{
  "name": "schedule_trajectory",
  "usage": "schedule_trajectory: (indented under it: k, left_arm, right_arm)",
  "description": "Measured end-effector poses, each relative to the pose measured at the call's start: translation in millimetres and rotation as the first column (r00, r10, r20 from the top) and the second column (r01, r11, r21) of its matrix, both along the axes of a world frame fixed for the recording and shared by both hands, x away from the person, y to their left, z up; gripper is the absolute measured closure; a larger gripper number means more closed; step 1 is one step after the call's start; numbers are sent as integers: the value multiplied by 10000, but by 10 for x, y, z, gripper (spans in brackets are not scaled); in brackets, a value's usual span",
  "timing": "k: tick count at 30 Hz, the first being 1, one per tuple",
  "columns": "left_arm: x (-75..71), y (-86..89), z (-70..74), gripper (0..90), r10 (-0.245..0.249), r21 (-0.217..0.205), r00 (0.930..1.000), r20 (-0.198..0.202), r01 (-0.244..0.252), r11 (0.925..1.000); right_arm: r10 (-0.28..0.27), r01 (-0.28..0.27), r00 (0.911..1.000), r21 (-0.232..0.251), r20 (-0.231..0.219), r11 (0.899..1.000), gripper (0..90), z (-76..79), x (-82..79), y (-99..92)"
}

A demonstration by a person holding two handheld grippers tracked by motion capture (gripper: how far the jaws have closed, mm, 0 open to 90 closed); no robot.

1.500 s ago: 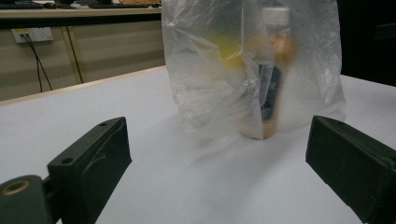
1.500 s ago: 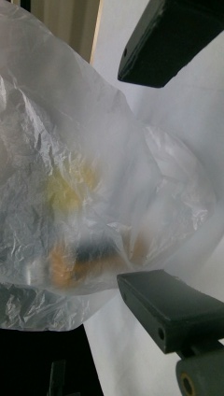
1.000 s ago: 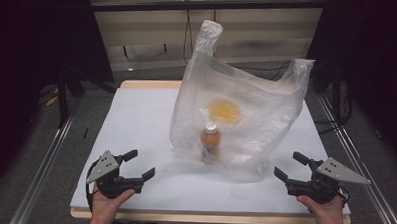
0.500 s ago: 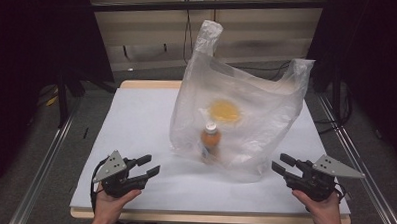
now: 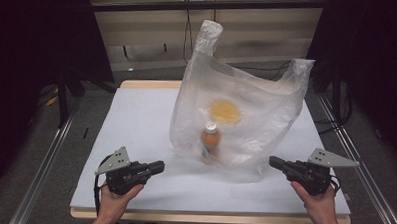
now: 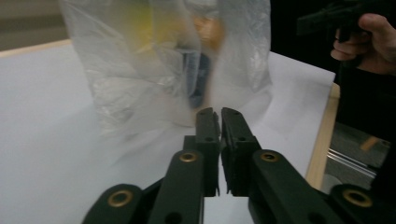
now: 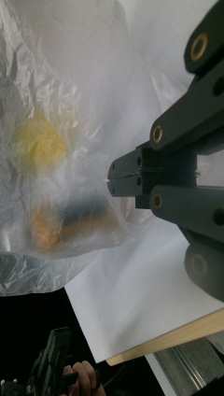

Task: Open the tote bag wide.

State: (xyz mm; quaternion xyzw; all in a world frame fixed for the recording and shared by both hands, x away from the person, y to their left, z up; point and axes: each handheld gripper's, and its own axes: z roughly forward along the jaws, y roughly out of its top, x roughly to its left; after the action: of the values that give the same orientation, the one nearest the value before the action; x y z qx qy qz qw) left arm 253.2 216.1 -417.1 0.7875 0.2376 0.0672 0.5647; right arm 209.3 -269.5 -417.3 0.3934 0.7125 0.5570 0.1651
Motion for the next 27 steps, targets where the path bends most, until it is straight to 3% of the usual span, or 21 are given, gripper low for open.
schedule_trajectory:
  k: [4,7,11,17,21,24,27]
  left_arm:
    - [33,-91,51,900,-324,4,9991,-281,324,9995]
    - [62,-142,85,900,-414,167,9989,-214,417,9990]
    - [120,-270,175,900,-453,1075,9986,269,422,9933]
    - [210,-343,240,900,-556,747,9983,145,544,9957]
    - [320,-383,366,900,-445,223,9990,79,443,9988]
    - [366,-413,432,900,-374,184,9992,106,372,9991]
    - [449,-484,560,900,-497,220,9980,382,489,9986]
  right_arm:
    - [246,-247,9993,-55,-275,9997,900,68,65,57]
    - [311,-316,9991,-157,-290,9994,900,100,89,89]
    - [473,-476,9987,-169,-198,9987,900,204,174,138]
    - [631,-632,9980,-179,-81,9978,900,297,257,173]
    - [742,-740,9972,-139,111,9972,900,410,321,192]
    - [664,-663,9977,-97,133,9978,900,477,348,193]
    - [666,-663,9973,-105,293,9977,900,613,417,190]
